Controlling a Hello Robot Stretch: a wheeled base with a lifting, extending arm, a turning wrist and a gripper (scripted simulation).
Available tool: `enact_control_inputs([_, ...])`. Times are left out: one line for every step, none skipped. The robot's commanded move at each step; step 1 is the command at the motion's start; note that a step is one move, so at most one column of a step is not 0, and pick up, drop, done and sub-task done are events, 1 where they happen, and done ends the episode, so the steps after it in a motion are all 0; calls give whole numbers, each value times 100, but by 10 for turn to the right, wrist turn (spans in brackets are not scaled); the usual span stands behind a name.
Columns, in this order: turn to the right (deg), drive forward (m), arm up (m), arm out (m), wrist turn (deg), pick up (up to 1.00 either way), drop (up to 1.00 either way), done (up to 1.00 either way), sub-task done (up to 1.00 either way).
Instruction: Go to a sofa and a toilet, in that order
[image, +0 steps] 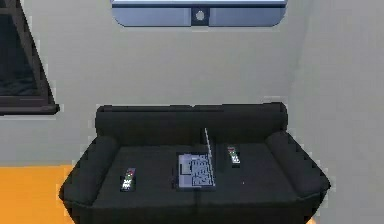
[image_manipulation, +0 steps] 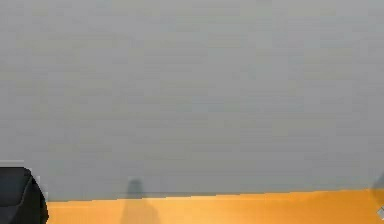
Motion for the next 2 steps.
enact_control_inputs([0,0,0,0,0,0,0,0,100])
enact_control_inputs([450,0,0,0,0,0,0,0,0])
